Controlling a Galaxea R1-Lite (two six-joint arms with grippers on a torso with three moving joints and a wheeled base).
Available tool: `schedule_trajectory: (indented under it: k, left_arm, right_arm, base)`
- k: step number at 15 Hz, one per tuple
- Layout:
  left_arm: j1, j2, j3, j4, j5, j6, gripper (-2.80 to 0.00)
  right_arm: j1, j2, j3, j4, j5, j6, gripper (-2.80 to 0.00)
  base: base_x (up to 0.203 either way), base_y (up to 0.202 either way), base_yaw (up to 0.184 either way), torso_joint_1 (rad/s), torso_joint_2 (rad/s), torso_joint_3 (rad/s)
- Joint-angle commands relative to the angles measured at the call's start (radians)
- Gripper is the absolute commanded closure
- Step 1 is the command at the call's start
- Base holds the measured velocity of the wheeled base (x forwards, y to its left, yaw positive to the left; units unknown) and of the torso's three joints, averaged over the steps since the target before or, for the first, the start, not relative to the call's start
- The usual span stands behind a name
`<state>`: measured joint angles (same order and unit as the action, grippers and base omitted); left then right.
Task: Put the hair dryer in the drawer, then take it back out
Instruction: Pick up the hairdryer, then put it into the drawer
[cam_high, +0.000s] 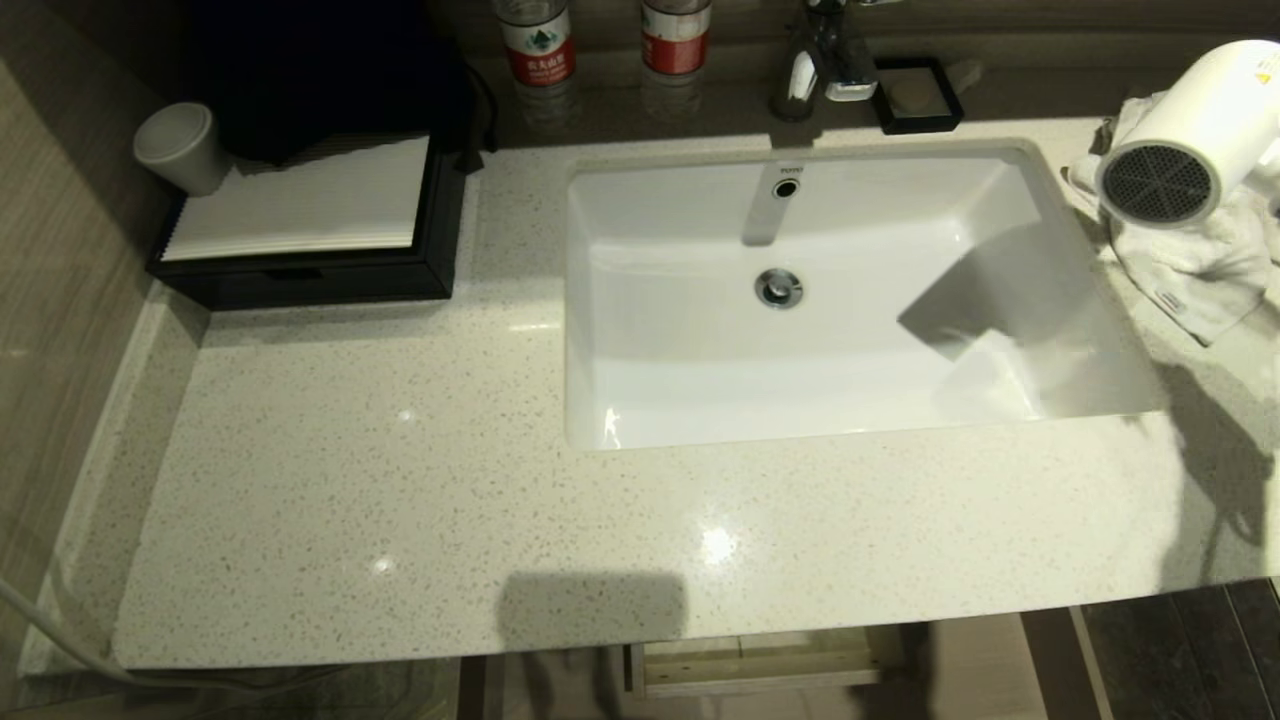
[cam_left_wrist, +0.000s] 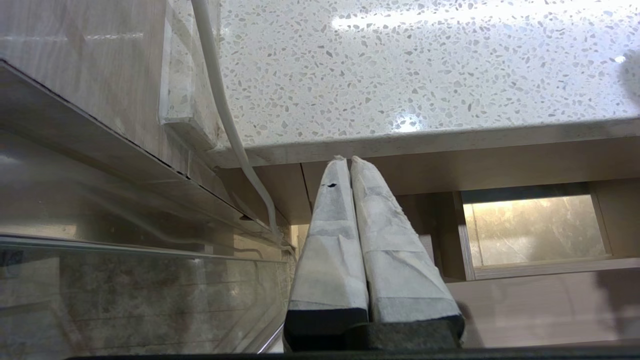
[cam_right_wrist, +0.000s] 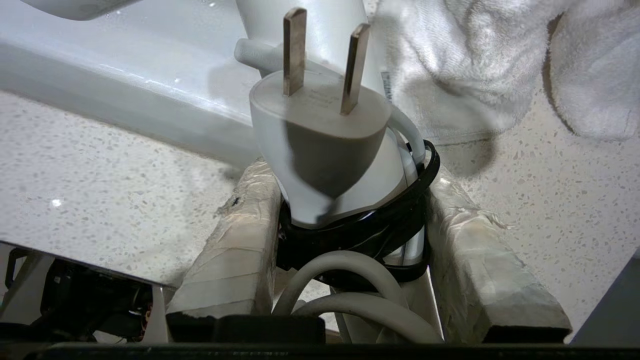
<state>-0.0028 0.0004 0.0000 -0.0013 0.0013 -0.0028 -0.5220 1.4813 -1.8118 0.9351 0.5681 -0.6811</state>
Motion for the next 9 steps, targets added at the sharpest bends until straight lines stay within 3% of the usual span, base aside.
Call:
schedule_trajectory:
  k: [1,9]
  left_arm:
    - [0.000,0.000,0.002,0.000,0.000,0.000,0.00]
    - [0.000,0.000,0.001,0.000,0.000,0.000,0.00]
  right_arm:
    - [0.014,-0.082,0.029,0.003,0.004,-0.001,0.00]
    - [0.019,-0.254,0.136,-0.014,0.001,0.002,0.00]
  base:
    - [0.000,0.000,0.000,0.000,0.00,0.000]
    - [0.000,0.000,0.000,-0.010,0.01,0.002]
